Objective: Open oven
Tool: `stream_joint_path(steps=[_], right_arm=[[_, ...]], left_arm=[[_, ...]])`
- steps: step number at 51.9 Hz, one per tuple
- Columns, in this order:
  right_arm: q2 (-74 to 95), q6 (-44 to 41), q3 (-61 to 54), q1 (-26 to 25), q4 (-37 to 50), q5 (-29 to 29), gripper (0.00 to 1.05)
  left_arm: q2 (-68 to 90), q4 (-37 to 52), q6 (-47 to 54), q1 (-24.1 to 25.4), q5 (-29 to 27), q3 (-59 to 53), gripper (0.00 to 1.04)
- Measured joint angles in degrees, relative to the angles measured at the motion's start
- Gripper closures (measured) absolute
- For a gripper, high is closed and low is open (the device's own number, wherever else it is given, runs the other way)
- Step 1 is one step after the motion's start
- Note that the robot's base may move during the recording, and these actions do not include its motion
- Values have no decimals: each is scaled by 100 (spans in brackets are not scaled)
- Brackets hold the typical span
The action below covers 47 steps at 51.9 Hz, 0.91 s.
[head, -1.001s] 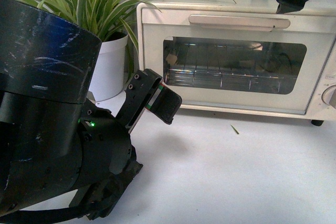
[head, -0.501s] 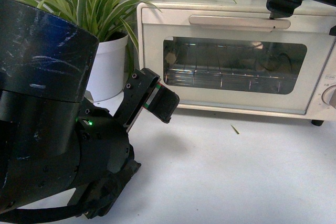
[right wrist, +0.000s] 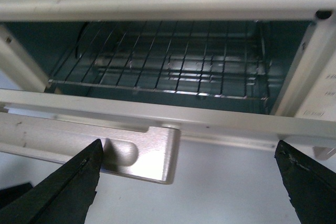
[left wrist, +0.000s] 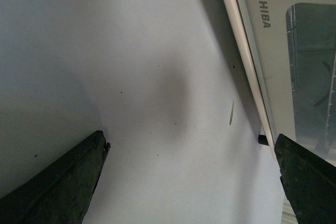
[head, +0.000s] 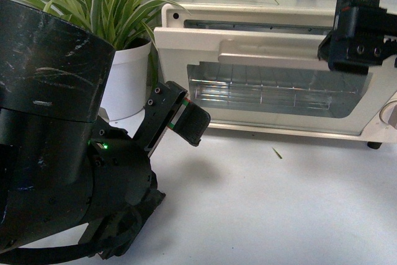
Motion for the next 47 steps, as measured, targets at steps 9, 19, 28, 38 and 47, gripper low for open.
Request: stream_joint_path(steps=[9,19,28,38,47], right_arm=[[-136,-31,-529,94,140,-369,9],[-223,-79,-852,162,111,-629,9],[-597,-35,-970,144,-129,-627,9],[-1403,492,-988,15,-492,-774,9],[-1875,820,-931,-195,-623,-780,9]], left_arm=[[0,0,0,0,0,-7,7],[0,0,20,0,2,-11,7],[-13,-24,81,-11,-4,-22,7],[-31,-170,334,-63,-127,7,7],[-57,-376,831,-103,-352,42,7]])
